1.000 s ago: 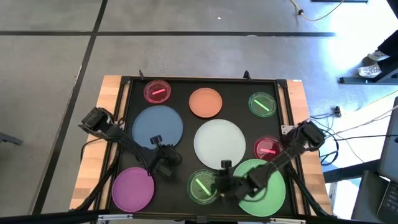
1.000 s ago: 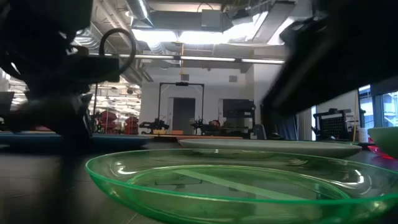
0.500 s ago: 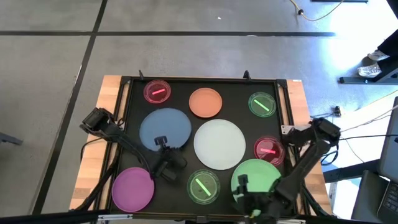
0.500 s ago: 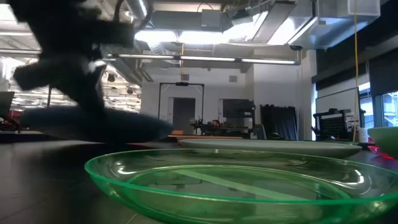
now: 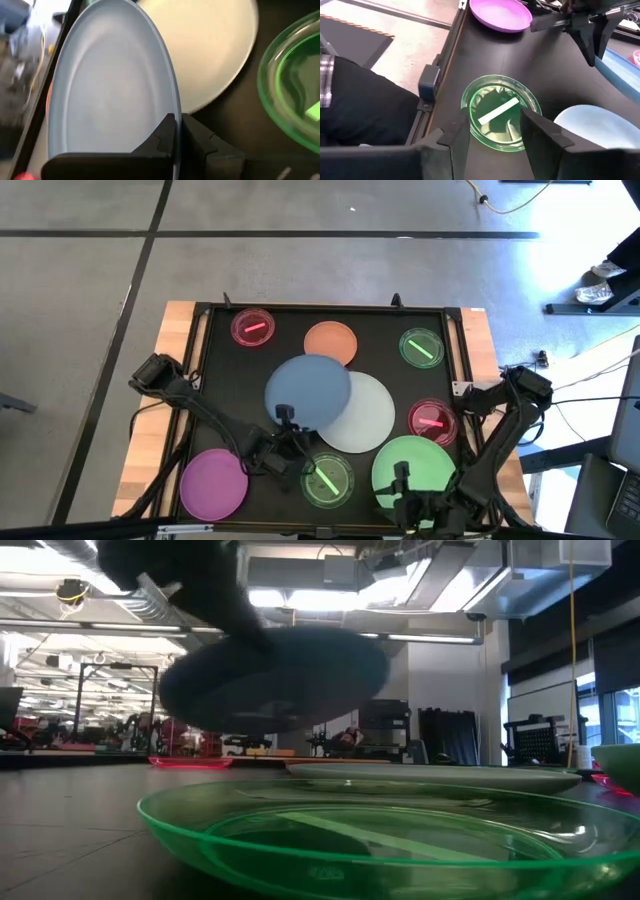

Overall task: Stack plastic plates
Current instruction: Stack the blue plate on top of the white plate

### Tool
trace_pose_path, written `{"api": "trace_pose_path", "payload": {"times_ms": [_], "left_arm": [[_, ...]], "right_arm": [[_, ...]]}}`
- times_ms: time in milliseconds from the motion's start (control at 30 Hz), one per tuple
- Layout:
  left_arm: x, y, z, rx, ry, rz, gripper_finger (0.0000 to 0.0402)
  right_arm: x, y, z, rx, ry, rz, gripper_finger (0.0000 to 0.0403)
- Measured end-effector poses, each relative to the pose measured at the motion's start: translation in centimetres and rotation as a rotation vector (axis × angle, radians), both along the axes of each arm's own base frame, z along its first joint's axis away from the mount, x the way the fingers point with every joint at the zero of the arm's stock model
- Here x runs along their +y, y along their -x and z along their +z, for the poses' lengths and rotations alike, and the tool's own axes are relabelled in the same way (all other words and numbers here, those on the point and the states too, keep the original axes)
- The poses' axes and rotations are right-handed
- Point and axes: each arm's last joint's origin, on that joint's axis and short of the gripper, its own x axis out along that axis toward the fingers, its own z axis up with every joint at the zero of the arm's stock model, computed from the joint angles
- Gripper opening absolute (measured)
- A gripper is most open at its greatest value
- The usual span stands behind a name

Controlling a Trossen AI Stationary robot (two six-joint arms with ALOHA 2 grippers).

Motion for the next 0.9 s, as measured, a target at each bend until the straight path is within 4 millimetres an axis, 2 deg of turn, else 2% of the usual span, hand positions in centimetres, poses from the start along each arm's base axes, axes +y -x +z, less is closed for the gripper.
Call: {"api": "trace_pose_path", "payload": {"times_ms": [300, 700, 900], "left_arm": [[0.0, -2.4, -1.1, 0.005, -0.079, -0.214, 0.0014], [1.9, -5.4, -5.4, 0.126, -0.074, -0.333, 0.0014], [1.6, -6.2, -6.6, 0.111, -0.054, -0.403, 0.0014]], "right_arm": [[-0.1, 0.1, -0.1, 0.009, 0.012, -0.001, 0.0161], [-0.1, 0.1, -0.1, 0.011, 0.014, -0.001, 0.0161], [-0.1, 0.1, -0.1, 0.011, 0.015, -0.001, 0.0161]]}}
